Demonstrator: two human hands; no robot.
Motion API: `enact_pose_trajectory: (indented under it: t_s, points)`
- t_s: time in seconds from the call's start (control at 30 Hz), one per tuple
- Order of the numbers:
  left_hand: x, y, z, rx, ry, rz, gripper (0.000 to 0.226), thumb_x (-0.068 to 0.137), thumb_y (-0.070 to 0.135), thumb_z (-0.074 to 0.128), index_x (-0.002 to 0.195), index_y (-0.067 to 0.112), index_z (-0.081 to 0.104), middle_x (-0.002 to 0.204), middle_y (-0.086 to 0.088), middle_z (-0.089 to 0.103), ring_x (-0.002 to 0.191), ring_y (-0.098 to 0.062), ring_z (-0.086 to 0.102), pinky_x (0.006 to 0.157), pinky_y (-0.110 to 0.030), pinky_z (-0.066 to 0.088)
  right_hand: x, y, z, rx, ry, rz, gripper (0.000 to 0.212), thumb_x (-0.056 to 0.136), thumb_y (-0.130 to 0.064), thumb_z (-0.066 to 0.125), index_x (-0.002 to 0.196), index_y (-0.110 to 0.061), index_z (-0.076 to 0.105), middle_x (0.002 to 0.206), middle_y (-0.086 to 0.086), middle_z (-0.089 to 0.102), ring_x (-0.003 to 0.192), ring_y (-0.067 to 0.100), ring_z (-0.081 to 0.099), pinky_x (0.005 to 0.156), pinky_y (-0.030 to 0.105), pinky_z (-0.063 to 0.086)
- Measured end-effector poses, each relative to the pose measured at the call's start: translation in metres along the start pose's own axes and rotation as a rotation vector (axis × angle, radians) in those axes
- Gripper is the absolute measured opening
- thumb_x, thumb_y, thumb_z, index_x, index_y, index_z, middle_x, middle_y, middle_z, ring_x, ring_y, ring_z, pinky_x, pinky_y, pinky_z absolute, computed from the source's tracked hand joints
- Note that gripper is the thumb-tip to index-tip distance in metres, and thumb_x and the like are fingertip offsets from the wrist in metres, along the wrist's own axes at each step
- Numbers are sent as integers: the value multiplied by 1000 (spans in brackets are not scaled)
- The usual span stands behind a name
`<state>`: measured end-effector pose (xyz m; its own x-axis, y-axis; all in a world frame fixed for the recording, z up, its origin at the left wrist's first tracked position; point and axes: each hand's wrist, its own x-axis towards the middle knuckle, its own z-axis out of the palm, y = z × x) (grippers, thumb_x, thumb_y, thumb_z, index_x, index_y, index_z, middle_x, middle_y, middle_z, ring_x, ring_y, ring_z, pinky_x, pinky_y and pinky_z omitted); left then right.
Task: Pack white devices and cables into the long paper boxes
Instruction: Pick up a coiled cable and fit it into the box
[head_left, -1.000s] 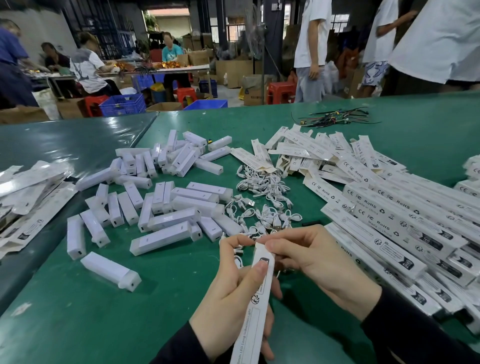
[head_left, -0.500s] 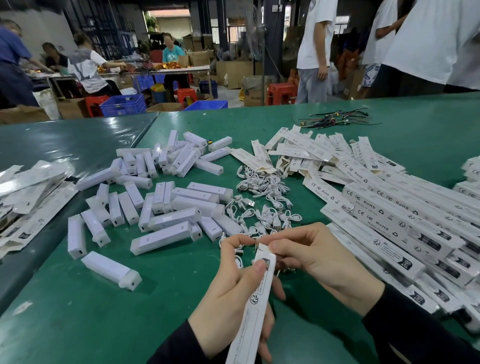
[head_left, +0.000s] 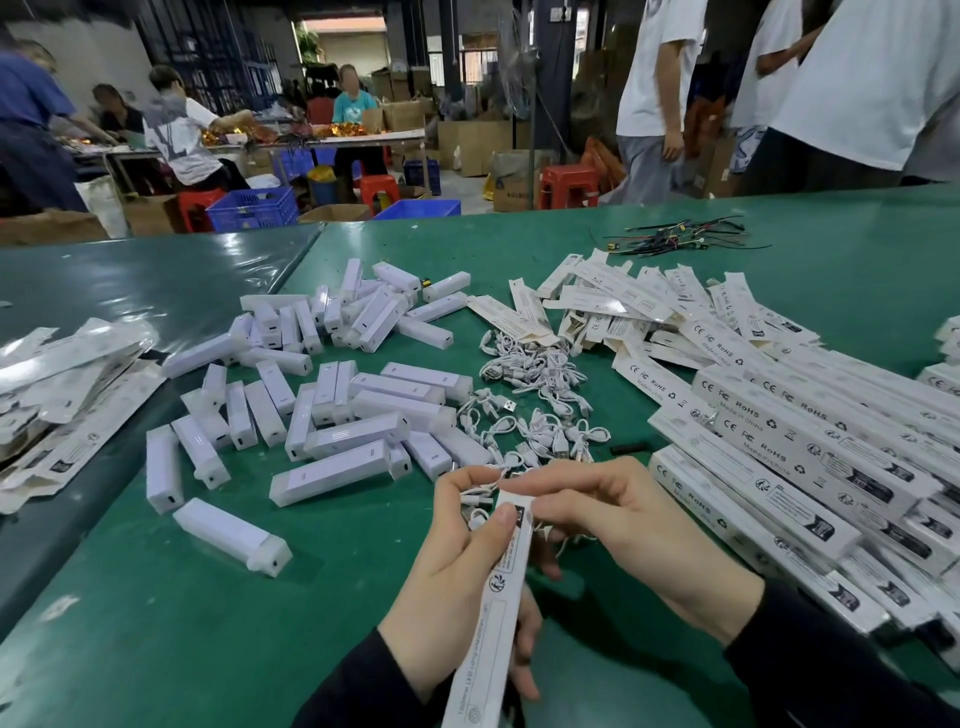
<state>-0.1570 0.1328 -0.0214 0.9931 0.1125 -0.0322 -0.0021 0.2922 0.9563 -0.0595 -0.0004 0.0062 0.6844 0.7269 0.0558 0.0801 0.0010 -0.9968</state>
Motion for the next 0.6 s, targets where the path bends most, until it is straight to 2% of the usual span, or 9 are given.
enact_pose_trajectory:
  t_s: [0.1,0.17,0.23,0.27,0.37,0.43,0.47,0.53,0.6]
  points:
    - [-2,-1,2,24,-46,-7,34,96,44,46,121,30,29,78,-18,68,40,-27,58,36,-28,49,1,1,-3,1,-29,-17,7,81,-9,72,85,-8,78,95,17,73,73,17,62,65,21,52]
    - [-2,2,3,16,-81,-29,38,95,40,46,126,27,29,81,-18,70,47,-25,62,41,-27,52,1,2,-7,26,-113,-18,16,80,-15,75,86,-1,70,92,21,72,66,22,61,58,25,52]
    - [1,5,4,-75,-62,-86,38,95,35,49,130,25,36,81,-19,70,48,-24,61,43,-27,51,0,2,-10,65,-216,-15,19,80,-9,76,89,0,62,85,20,70,54,21,59,54,23,50]
    - [2,7,3,-140,-36,-130,47,87,33,51,132,23,41,82,-21,70,48,-23,59,43,-28,49,0,1,-12,68,-264,-22,18,78,-5,76,89,-2,62,85,17,70,52,17,61,56,21,50]
    - [1,17,-1,-288,-129,-304,57,86,45,39,140,26,41,88,-29,66,40,-25,58,37,-26,49,-3,-10,-19,9,-316,-47,25,69,1,80,86,-14,69,86,12,72,63,12,66,63,19,52]
    - [-3,26,-6,-411,-208,-381,64,90,57,28,140,19,40,99,-27,68,49,-29,65,40,-30,54,-2,-24,-31,-36,-155,-119,33,62,-5,89,88,-20,75,86,7,74,72,15,69,68,21,56]
    - [-4,29,-9,-498,-191,-381,67,88,58,32,136,13,46,101,-27,68,53,-31,67,41,-32,55,-1,-33,-43,-54,-11,-205,35,61,-14,89,93,-25,77,88,5,74,75,15,70,71,22,57]
    - [-2,27,-13,-630,-47,-284,66,83,54,45,127,5,55,101,-26,70,55,-29,69,42,-32,56,-6,-53,-76,34,285,-332,41,63,-35,82,104,-32,75,95,5,74,83,14,72,77,22,58]
    - [1,23,-18,-627,172,-187,58,89,47,45,128,5,56,103,-22,71,55,-24,68,44,-28,56,-20,-56,-96,-37,559,-459,51,68,-50,79,112,-27,71,100,0,73,91,13,71,83,25,58]
